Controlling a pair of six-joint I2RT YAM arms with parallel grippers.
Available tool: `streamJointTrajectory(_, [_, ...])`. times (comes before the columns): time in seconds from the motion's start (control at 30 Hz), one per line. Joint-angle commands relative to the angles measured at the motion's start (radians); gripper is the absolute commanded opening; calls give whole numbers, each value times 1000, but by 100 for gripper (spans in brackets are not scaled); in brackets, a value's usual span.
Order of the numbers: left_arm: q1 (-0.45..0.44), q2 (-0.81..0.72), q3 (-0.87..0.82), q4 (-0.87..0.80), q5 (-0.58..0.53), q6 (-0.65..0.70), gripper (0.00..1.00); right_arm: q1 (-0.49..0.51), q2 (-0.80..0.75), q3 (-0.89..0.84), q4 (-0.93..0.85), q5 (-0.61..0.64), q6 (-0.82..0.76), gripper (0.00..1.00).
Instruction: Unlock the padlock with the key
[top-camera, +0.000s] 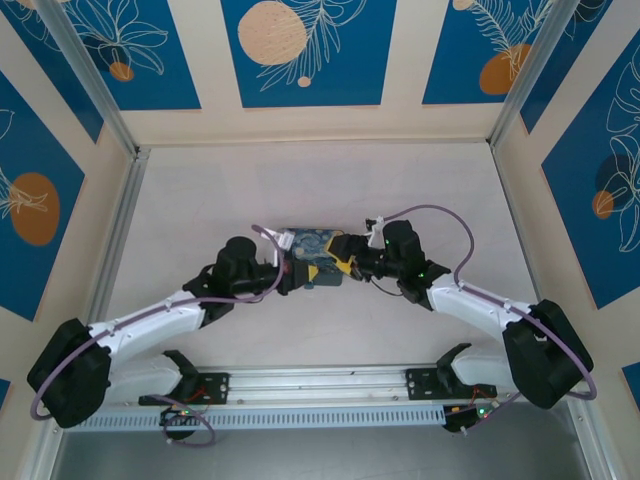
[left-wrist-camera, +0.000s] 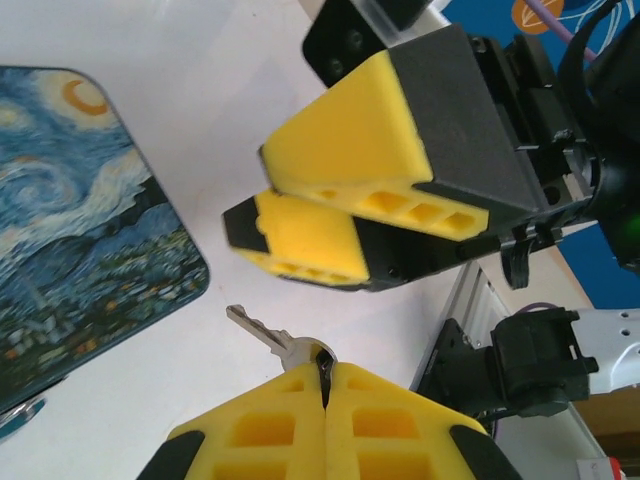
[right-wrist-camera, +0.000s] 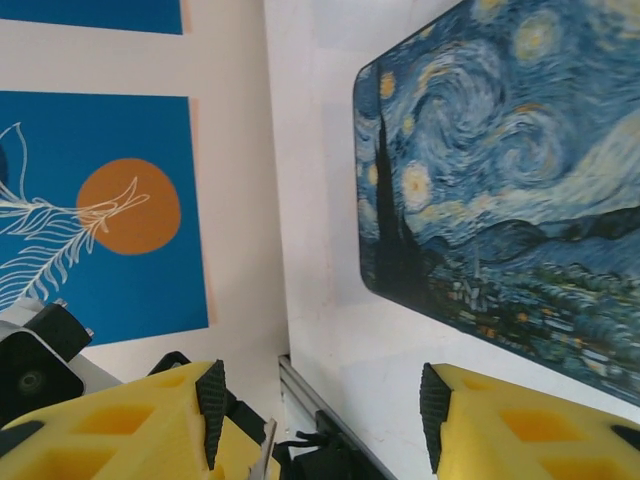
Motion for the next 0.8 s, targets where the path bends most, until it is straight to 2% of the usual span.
streamJointTrajectory(0.0, [-18, 27, 62, 47, 29, 42, 0, -5, -4, 12, 59, -46, 38, 55])
streamJointTrajectory(0.13, [-30, 60, 98, 28, 31, 56, 0, -6, -31, -7, 48, -43, 39, 54])
streamJointTrajectory(0.27, [-58, 107, 135, -36, 25, 68, 0, -28, -103, -23, -68, -1, -3, 55])
streamJointTrajectory(0.37, [-104, 168, 172, -142, -8, 84, 0, -64, -170, -19, -236, 41, -48, 58])
streamJointTrajectory(0.47, [-176, 255, 201, -220, -76, 87, 0, -110, -232, -21, -396, 86, -86, 60])
streamJointTrajectory(0.6, [-277, 416, 251, -243, -161, 53, 0, -186, -289, -34, -567, 119, -123, 62])
streamJointTrajectory(0.77, [-341, 611, 366, -283, -234, 28, 0, -246, -344, -63, -650, 128, -161, 63])
